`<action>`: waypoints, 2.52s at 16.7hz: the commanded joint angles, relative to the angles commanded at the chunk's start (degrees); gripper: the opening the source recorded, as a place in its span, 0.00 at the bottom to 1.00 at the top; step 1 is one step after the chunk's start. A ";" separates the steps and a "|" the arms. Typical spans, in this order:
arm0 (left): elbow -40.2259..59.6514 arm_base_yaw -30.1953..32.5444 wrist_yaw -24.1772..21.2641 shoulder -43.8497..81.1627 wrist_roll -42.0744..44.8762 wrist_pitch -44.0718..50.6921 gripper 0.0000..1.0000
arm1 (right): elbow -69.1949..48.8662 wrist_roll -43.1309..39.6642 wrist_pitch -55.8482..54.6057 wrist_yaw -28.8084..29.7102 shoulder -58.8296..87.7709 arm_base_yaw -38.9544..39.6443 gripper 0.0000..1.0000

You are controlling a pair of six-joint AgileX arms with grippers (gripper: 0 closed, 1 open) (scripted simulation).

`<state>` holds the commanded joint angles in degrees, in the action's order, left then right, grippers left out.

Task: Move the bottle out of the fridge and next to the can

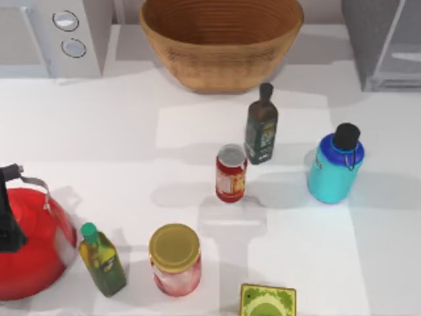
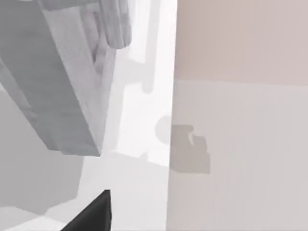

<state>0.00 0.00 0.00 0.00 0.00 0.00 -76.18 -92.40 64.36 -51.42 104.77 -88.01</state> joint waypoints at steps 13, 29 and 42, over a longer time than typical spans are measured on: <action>0.00 0.00 0.00 0.00 0.00 0.00 1.00 | 1.53 53.96 -45.36 7.40 0.37 33.44 1.00; 0.00 0.00 0.00 0.00 0.00 0.00 1.00 | 9.48 72.28 -56.82 26.91 -4.87 59.33 1.00; 0.00 0.00 0.00 0.00 0.00 0.00 1.00 | 19.44 91.34 -67.56 49.31 -11.73 85.61 1.00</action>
<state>0.00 0.00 0.00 0.00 0.00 0.00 -56.74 -1.06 -3.19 -2.10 93.04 -2.41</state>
